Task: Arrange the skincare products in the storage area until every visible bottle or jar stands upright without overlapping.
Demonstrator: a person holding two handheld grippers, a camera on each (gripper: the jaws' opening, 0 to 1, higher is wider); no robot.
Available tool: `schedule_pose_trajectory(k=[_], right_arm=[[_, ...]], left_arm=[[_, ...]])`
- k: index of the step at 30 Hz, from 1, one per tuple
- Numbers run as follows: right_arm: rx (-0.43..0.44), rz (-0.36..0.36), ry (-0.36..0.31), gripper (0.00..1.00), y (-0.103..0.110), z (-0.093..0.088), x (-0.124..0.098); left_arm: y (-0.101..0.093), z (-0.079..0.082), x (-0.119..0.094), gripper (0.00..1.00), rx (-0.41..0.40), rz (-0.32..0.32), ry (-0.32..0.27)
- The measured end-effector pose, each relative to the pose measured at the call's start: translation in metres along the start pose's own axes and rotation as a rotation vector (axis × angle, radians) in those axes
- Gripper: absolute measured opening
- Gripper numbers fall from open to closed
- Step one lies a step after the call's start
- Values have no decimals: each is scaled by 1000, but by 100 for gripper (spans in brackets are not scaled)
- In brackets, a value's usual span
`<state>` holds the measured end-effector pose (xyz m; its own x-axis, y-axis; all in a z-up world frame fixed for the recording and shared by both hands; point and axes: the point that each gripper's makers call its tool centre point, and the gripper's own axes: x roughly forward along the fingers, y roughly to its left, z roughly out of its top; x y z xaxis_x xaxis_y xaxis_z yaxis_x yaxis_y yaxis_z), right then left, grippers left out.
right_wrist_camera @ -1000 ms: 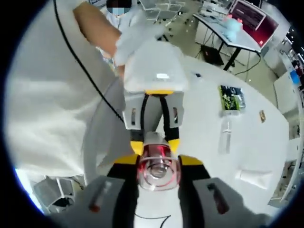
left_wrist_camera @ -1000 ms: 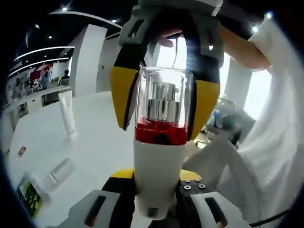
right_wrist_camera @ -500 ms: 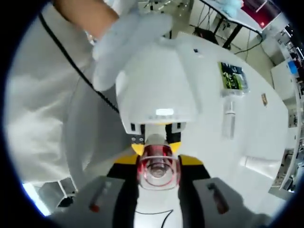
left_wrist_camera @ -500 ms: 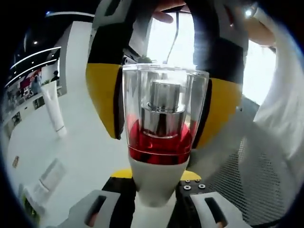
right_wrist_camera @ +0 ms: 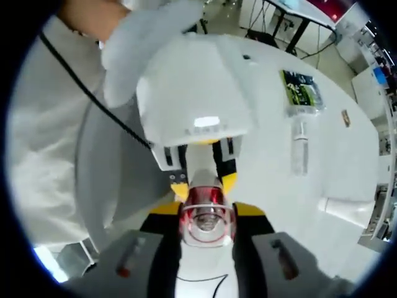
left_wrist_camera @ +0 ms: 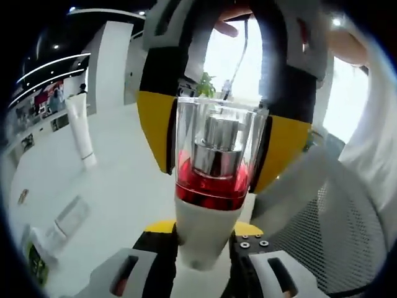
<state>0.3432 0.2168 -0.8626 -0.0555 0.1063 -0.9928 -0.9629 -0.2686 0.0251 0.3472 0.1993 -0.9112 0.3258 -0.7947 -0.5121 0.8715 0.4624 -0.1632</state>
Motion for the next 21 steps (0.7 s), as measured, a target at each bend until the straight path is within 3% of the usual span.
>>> schedule_pose_trajectory(k=[6,7,10,14,21], right_arm=[[-11,5,38,29,-1,-9,5],[-11,7,48,29,-2,-13,6],[-9,15,64,29,-3,-23,7],[13,20,65,29,-7,-34,5],[25,7,82,29,-19,-47,-2]], left_arm=[[4,5,-21,31,-26,38,-39],[6,11,-27,31,-41,52,-80],[10,12,-41,32,-57,85,-85],[17,3,-59,36,-80,136,-44],[22,-4,-86,38,54,213,31]])
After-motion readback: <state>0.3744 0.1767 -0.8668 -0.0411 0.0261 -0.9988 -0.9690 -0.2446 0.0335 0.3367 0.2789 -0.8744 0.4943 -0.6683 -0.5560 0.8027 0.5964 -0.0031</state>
